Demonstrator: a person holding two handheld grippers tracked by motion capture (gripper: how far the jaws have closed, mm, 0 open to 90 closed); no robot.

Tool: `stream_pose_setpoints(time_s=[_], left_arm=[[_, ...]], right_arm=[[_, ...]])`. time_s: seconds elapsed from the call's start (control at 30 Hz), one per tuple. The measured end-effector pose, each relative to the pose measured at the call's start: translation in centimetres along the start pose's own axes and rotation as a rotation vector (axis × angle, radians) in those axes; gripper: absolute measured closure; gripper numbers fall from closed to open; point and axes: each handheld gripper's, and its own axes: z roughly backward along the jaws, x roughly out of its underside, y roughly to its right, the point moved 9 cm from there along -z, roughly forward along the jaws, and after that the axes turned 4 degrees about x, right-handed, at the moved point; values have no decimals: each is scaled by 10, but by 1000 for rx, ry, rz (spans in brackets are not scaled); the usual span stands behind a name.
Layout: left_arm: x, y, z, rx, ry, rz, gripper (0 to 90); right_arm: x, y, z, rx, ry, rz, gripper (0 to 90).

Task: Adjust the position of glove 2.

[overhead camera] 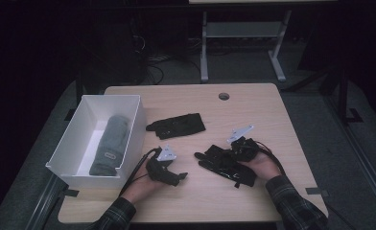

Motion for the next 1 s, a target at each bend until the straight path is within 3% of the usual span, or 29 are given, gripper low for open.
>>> stream_pose_setpoints(time_s=[0.27,0.47,0.57,0.77,0.9,1.0], left_arm=[[0,0,0,-1,2,0,128],[0,0,0,-1,2,-1,128],[0,0,0,-1,1,0,128],[0,0,0,0,1,-1,128],[0,0,0,0,2,-3,128],[0,0,0,1,1,-2,128]], right_arm=[[23,28,15,70,-26,-85,900],[43,41,31,113,-46,-118,900],[51,44,42,114,-26,-136,900],[66,31,62,79,-9,-148,900],[75,19,58,48,-31,-140,900],[71,11,55,27,-34,-118,900]])
